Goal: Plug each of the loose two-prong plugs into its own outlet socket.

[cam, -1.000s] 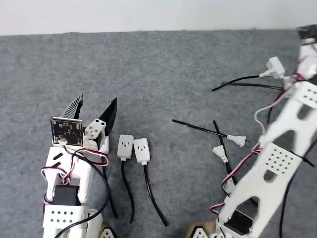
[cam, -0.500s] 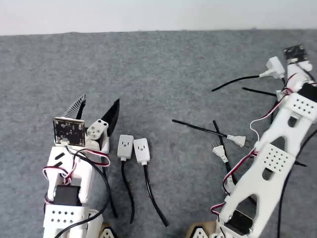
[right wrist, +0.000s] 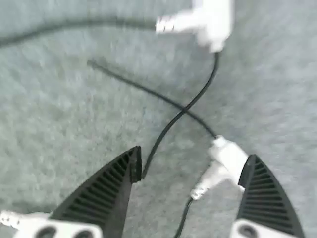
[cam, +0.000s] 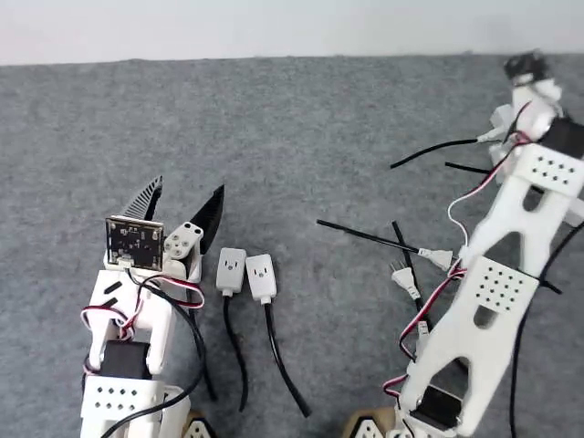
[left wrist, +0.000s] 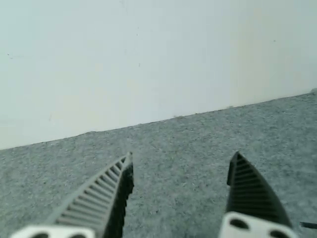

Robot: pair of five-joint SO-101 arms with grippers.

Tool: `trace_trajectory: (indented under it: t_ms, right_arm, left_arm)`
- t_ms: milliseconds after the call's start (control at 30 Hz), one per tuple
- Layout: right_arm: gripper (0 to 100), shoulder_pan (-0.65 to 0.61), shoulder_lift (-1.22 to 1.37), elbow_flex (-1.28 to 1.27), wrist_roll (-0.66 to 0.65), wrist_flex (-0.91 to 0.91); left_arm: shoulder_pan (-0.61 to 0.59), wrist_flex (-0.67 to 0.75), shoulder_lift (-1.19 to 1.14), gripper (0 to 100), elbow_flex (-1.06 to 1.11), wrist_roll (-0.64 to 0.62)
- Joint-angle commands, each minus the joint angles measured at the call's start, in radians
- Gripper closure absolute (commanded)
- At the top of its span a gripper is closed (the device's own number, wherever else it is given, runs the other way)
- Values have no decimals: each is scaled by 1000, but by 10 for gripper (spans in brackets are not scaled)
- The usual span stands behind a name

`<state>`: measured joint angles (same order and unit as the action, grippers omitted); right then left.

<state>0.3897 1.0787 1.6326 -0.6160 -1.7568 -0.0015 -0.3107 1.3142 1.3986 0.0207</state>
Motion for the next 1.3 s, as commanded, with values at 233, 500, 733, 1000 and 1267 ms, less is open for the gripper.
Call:
trace_trajectory:
  t_ms: [233, 500, 733, 1000, 1267]
  right_arm:
    - [703, -62, -354, -189, 193, -47]
    - [703, -245, -834, -816, 201, -42]
    - [703, -415, -1316, -1428, 203, 64]
    - [703, -414, -1856, -2260, 192, 529]
    - [703, -415, -2252, -2765, 198, 878]
  left_arm:
    - [5, 35, 5, 695, -13, 11]
    - [5, 35, 5, 695, -13, 17]
    - [48, 29, 6, 695, -12, 69]
    - [43, 17, 12, 695, -18, 74]
    - [-20, -146, 12, 695, -28, 121]
